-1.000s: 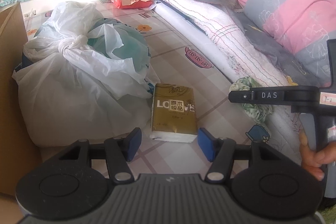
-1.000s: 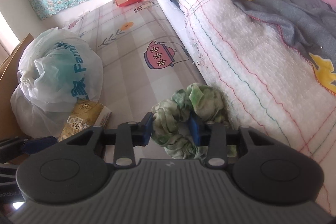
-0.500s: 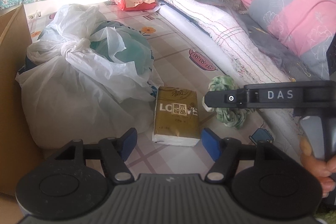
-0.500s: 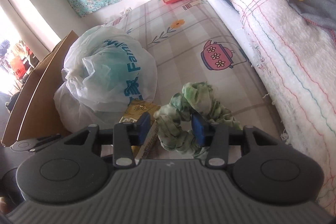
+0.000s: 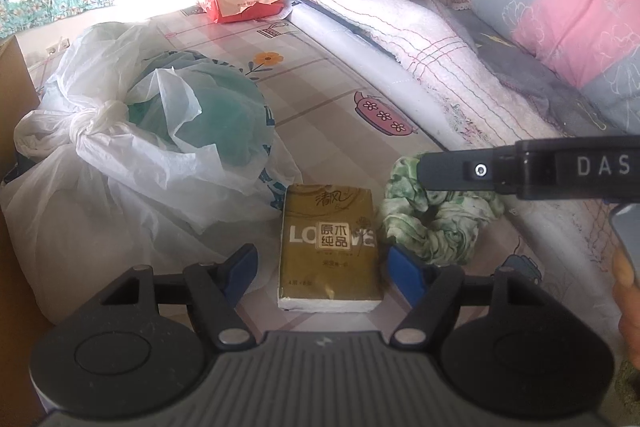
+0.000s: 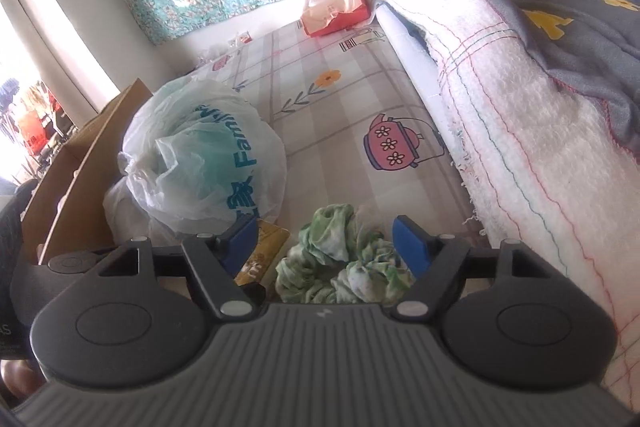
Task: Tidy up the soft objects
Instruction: 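Grasp the gold tissue pack with the left gripper while the right gripper grasps the green scrunchie, then carry the tissue pack and scrunchie over the box with both grippers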
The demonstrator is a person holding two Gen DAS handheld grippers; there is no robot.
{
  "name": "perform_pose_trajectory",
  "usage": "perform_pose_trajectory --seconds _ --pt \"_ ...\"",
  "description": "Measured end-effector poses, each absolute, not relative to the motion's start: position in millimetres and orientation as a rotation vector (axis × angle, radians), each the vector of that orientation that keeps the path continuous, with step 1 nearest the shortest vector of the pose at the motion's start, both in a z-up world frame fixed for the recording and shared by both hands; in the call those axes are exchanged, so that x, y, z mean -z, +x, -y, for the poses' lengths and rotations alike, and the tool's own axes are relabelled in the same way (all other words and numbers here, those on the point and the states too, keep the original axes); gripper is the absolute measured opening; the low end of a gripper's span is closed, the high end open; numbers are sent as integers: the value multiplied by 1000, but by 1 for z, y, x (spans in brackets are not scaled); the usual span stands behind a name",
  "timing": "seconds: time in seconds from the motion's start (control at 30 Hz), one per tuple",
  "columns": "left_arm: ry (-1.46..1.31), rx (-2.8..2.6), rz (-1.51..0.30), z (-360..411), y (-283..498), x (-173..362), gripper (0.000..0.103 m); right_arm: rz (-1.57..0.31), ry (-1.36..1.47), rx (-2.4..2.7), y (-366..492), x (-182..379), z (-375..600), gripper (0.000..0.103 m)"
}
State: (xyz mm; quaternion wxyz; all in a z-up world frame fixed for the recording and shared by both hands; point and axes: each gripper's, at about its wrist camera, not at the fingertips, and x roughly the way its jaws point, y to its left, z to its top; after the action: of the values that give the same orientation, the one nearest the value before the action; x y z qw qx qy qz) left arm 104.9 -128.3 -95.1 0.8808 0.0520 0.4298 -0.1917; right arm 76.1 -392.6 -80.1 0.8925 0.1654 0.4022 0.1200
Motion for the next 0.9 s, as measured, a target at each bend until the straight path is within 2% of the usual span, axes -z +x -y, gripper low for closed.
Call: perform_pose_trajectory --seconds 0.27,0.4,0.53,0.73,0.9 --pt "141 396 -911 136 112 104 73 -922 280 -251 89 105 382 78" --pt "159 393 -903 139 114 105 66 -916 245 -252 90 106 378 75" --pt "177 395 -897 140 113 104 55 -915 179 -225 90 106 373 57" --pt "155 408 -900 138 111 101 54 -908 190 -191 91 106 379 33" --pt "116 433 -863 134 107 90 54 -904 266 -173 92 105 390 23"
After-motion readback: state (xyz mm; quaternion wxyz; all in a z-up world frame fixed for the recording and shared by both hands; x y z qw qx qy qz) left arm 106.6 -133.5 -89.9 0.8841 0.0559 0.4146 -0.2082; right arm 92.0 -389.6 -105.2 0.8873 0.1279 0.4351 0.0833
